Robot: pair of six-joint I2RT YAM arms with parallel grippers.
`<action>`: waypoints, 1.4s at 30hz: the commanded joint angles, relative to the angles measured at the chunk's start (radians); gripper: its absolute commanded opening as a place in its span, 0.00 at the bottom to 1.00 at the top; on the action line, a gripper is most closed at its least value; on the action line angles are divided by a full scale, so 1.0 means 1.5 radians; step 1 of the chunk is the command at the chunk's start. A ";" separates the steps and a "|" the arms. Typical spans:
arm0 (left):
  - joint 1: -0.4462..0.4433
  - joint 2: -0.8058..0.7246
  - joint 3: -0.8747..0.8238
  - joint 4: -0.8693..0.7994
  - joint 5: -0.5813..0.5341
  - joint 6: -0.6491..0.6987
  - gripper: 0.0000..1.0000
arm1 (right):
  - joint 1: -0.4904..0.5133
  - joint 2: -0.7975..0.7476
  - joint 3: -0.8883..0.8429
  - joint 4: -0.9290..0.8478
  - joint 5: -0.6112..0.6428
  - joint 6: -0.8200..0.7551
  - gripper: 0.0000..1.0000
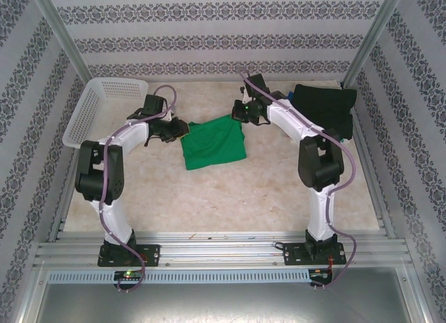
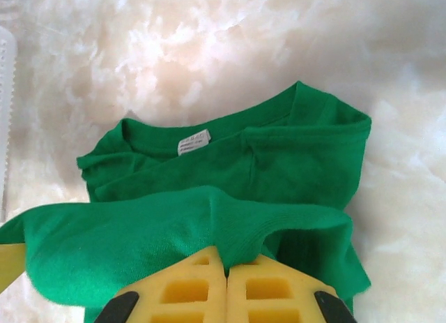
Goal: Fold and stack the t-shirts
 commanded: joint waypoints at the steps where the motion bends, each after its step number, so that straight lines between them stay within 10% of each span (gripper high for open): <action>1: 0.024 0.032 0.036 -0.028 0.022 0.024 0.29 | -0.012 0.053 0.068 -0.012 -0.033 -0.014 0.02; 5: 0.044 0.068 0.078 -0.058 0.008 0.040 0.38 | -0.025 0.111 0.155 -0.043 -0.037 -0.020 0.26; 16: 0.024 0.037 0.103 -0.076 -0.010 0.072 0.42 | 0.007 0.003 0.052 0.036 0.046 -0.052 0.36; 33: 0.019 0.125 0.057 0.014 -0.049 0.056 0.41 | -0.036 0.159 0.122 0.046 -0.006 -0.018 0.37; 42: -0.012 -0.001 0.005 0.007 -0.064 0.063 0.43 | -0.012 0.056 0.012 0.146 -0.008 -0.069 0.46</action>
